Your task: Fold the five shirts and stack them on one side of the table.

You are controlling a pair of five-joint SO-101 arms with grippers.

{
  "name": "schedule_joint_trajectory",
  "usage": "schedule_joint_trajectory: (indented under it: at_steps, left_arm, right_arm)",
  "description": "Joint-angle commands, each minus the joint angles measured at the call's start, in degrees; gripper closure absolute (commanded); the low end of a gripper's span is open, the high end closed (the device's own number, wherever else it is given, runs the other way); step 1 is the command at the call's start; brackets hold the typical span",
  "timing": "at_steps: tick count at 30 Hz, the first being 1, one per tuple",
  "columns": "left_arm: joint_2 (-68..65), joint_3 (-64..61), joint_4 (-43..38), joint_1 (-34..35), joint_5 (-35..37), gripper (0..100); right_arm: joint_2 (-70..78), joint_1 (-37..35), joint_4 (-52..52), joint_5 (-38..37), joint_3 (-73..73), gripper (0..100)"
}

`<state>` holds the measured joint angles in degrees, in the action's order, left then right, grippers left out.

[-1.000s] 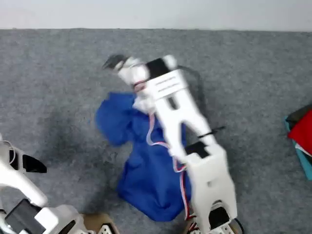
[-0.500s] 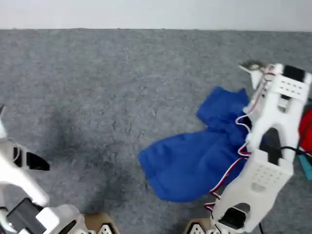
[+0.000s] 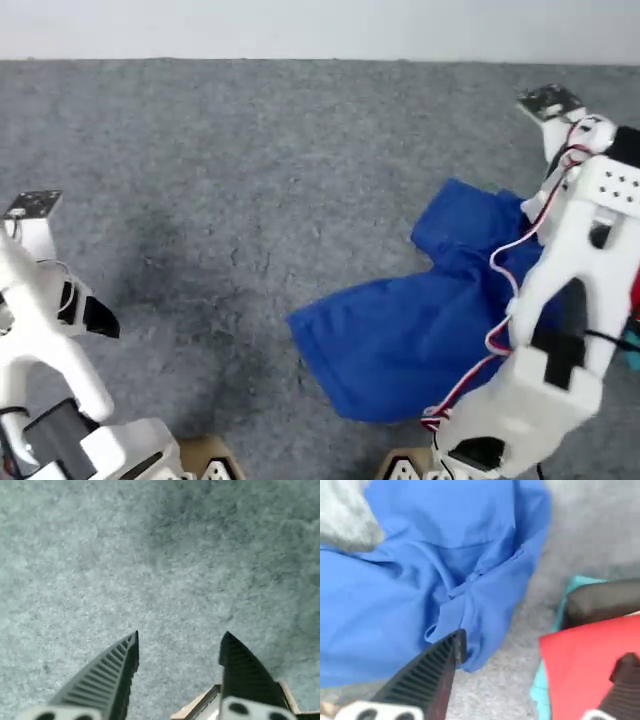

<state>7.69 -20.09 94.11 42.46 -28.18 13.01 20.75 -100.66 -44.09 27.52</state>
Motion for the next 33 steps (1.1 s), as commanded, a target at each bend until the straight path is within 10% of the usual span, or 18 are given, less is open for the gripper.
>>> schedule_joint_trajectory:
  at_steps: [1, 14, 21, 33]
  left_arm:
    - [2.5, 0.2, -0.2, -0.9, 2.5, 75]
    - [2.5, 0.2, 2.6, -1.2, 3.0, 75]
    - [2.5, 0.2, 2.6, -1.4, 3.0, 75]
    - [2.5, 0.1, 2.7, -2.3, 3.0, 75]
  right_arm:
    - [-6.8, -5.1, -2.3, 2.1, -6.6, 53.4]
    - [-7.0, -13.7, 14.0, 6.0, -37.0, 72.1]
    - [-7.6, -3.7, 17.6, 4.7, -41.7, 99.3]
    - [-7.8, 22.5, 13.3, -9.7, -35.9, 95.1]
